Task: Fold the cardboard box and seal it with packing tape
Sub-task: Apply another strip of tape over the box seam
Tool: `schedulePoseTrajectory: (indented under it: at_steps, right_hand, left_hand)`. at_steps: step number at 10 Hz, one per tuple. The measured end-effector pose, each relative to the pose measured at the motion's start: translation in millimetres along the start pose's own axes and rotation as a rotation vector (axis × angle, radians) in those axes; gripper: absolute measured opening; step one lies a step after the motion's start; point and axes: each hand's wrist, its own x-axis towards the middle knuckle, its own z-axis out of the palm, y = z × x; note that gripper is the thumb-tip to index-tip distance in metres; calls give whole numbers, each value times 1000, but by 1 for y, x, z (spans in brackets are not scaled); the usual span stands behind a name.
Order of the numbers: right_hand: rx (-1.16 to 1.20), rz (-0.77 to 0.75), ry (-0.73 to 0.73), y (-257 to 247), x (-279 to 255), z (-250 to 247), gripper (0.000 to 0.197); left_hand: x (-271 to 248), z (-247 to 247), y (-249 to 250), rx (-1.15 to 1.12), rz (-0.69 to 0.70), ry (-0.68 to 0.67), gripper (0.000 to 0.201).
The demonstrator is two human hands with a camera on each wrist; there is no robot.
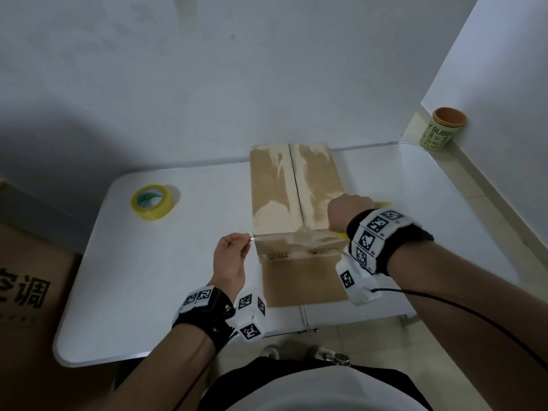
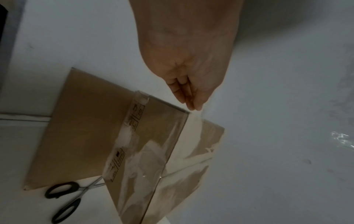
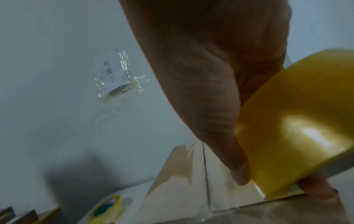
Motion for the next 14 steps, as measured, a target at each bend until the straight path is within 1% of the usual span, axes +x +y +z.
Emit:
schedulePoseTrajectory:
  at_steps: [2, 3, 4, 5, 6, 8, 9, 10, 11, 12, 13, 14]
  right_hand:
    - [-37, -14, 36, -9, 1, 4, 30]
    - [-55, -21, 7, -12, 7, 7, 28]
    - [-43, -24, -3, -15, 12, 10, 32]
    - [4, -44, -6, -17, 17, 13, 24]
    - [140, -73, 25, -16, 22, 18, 14]
    - [196, -50, 39, -18, 33, 28, 13]
    - [223, -33, 32, -23, 34, 33, 16]
    - [219, -22, 55, -25, 40, 36, 33]
    - [262, 16, 62, -27, 43, 37, 38]
    - [237, 19, 52, -26, 47, 40, 38]
    - [251, 3, 75, -30, 48, 40, 38]
    - [219, 5, 71, -29, 54, 44, 38]
  left_hand:
    - [1, -9, -8, -1, 9, 14, 17]
    - [3, -11, -9, -6, 9, 14, 19]
    - [6, -11, -8, 1, 14, 19, 19]
    - [10, -13, -5, 13, 12, 23, 19]
    - [12, -14, -4, 21, 13, 17, 19]
    - [16, -16, -7, 61, -1, 26, 19]
    - [16, -16, -5, 82, 11, 29, 21]
    - [17, -15, -4, 103, 22, 27, 20]
    - [19, -17, -4, 174, -8, 29, 17]
    - [22, -20, -1, 223, -30, 24, 14]
    - [24, -22, 4, 295, -15, 4, 8]
    - [29, -27, 12, 449, 15, 20, 9]
